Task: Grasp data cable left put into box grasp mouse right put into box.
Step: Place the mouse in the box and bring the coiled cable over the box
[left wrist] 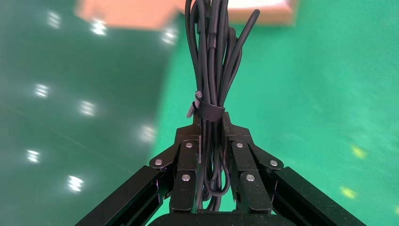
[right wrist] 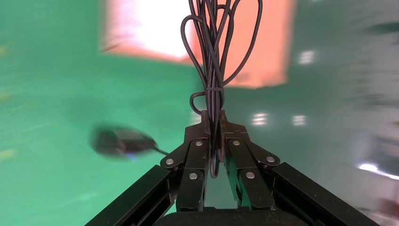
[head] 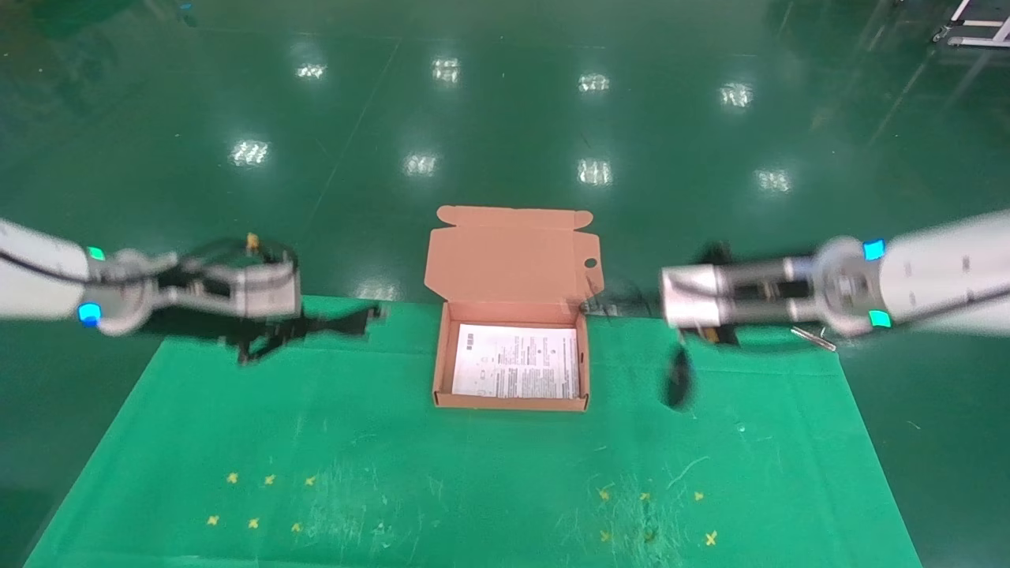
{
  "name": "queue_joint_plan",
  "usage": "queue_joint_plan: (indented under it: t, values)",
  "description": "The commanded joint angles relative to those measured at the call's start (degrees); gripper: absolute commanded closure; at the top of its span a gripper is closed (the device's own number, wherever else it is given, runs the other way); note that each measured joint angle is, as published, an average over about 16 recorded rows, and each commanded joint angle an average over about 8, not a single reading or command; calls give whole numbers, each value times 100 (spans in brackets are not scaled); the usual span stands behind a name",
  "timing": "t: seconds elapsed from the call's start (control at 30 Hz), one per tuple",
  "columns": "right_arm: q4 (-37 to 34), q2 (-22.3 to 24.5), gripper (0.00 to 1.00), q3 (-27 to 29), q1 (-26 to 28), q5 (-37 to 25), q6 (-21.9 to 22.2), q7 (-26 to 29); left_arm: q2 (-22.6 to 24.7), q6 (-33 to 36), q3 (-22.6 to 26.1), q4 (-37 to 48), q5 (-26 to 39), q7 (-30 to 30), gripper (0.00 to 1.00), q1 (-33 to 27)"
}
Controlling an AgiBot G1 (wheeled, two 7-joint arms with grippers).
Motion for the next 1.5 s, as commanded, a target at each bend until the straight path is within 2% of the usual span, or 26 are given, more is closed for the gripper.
queue_joint_plan:
  t: [0.03,0.27,0.47,0.63,0.9,1.5]
  values:
    - [126,-45,100,87,158,-59,159,95,-82,-9,-93,-190,-113,3,100,-124]
    - [-454,-820,100,265,581,7,679,-287,-187,-371,-235,-918,-177,-360,100,-228]
    - [-1138,-1317,100,373,853,219,854,-816,-350,-613,-244,-1589,-63,-693,100,-169]
    - [-1410,-1467,100,420,947,332,871,-1035,-469,-695,-230,-1930,16,-867,100,-108]
    - [-1519,-1564,100,400,846,382,859,-1050,-545,-784,-151,-2010,201,-979,100,-16]
    - [-2240,-2156,100,315,405,527,964,-1246,-634,-879,328,-2087,1372,-1877,100,3]
